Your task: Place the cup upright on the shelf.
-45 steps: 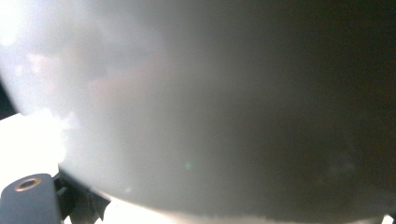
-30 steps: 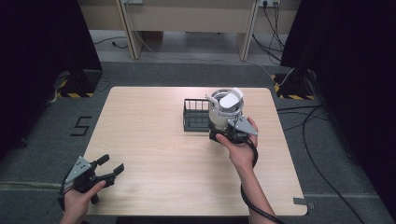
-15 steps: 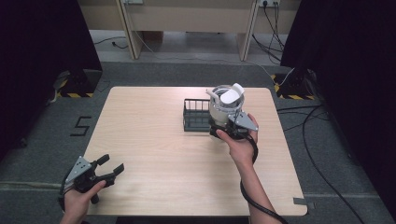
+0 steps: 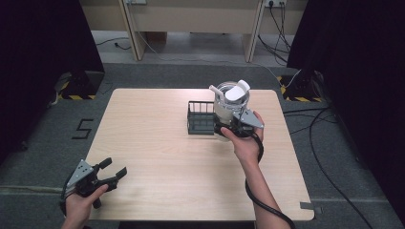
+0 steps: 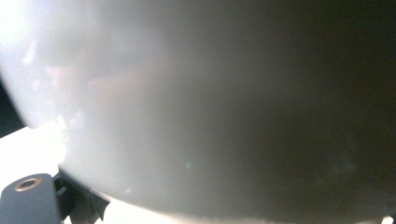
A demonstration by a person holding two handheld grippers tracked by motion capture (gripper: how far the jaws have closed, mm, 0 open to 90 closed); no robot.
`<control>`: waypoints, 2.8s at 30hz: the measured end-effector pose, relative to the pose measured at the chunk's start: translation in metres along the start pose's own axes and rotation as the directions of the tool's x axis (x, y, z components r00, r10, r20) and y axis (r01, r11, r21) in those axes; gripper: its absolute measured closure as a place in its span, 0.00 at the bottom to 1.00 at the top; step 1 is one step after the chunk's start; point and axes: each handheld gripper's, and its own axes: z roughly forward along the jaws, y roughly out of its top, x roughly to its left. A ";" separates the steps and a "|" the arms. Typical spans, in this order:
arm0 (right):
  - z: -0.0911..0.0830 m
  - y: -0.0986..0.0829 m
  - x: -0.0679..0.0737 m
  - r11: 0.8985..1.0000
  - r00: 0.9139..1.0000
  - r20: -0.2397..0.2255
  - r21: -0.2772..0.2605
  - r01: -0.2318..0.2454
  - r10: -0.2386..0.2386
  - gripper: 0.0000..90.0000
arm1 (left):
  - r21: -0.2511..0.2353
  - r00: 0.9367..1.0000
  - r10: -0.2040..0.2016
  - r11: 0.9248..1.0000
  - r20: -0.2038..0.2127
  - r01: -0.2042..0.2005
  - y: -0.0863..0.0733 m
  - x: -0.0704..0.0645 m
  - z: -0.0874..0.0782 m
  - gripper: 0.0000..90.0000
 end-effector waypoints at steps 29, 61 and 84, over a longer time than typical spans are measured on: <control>0.012 0.022 -0.007 1.000 1.000 0.022 -0.016 -0.008 0.008 0.12 | -0.004 1.000 -0.004 1.000 0.000 0.004 0.000 0.000 0.000 0.20; 0.032 0.039 -0.013 1.000 0.999 0.050 -0.015 -0.012 0.013 0.12 | -0.006 1.000 -0.007 1.000 -0.001 0.007 0.000 0.001 0.000 0.20; 0.052 0.042 -0.016 1.000 0.998 0.066 0.005 -0.026 0.025 0.12 | -0.007 1.000 -0.011 1.000 0.000 0.011 0.000 0.001 0.000 0.20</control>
